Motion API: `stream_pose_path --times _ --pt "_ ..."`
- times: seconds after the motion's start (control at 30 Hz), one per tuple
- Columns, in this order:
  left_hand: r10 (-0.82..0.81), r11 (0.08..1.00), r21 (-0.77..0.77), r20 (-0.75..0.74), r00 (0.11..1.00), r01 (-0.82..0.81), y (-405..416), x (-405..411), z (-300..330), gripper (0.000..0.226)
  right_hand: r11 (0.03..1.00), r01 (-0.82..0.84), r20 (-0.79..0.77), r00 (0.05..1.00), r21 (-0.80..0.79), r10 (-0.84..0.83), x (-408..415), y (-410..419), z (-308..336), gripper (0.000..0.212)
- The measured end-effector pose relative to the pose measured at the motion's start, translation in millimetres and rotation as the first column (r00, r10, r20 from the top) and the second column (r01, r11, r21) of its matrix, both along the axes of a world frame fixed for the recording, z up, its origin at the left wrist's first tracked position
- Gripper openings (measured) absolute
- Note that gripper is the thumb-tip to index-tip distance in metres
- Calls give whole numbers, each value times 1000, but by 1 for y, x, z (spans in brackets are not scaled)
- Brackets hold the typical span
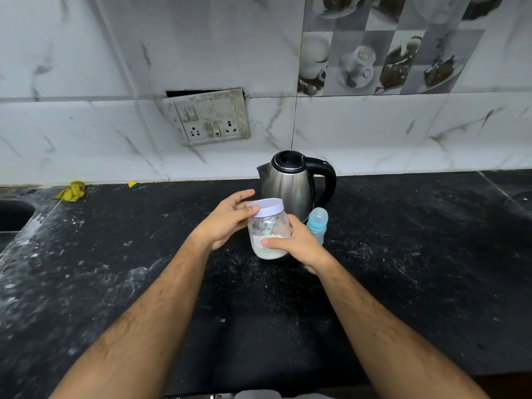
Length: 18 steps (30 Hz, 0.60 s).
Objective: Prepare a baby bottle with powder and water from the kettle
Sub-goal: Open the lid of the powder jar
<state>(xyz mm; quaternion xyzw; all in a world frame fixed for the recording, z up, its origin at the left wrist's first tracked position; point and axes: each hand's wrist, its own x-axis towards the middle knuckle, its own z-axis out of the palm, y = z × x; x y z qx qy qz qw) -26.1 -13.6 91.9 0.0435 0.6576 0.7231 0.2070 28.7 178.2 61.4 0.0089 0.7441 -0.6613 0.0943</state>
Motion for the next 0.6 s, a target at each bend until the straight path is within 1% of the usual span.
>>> stream_pose_path --times 0.07,0.13,0.23,0.3,0.43,0.5,0.6 --pt "-7 1000 -11 -24 1000 7 1 3 1 75 1000 -9 5 1000 5 9 3 -3 -1 66" --pt "-25 997 -80 -68 997 19 5 6 5 91 999 -42 7 999 10 42 5 -7 -2 67" --pt "-27 988 -154 -134 991 6 11 9 9 100 999 -33 -1 999 16 33 8 -13 -5 66" --pt "-34 986 -167 -148 988 9 11 11 9 94 999 5 -6 1000 32 -5 9 -14 -5 68" --pt "-5 994 -106 -99 995 -6 -2 14 9 64 996 78 -9 997 41 -77 7 -9 -6 68" --pt "26 989 -142 -118 993 -43 -8 13 6 62 995 94 -10 996 36 -93 6 -8 -6 66" --pt "72 977 -190 -148 986 -100 -10 13 4 67 996 86 -6 996 35 -86 8 -8 -8 69"
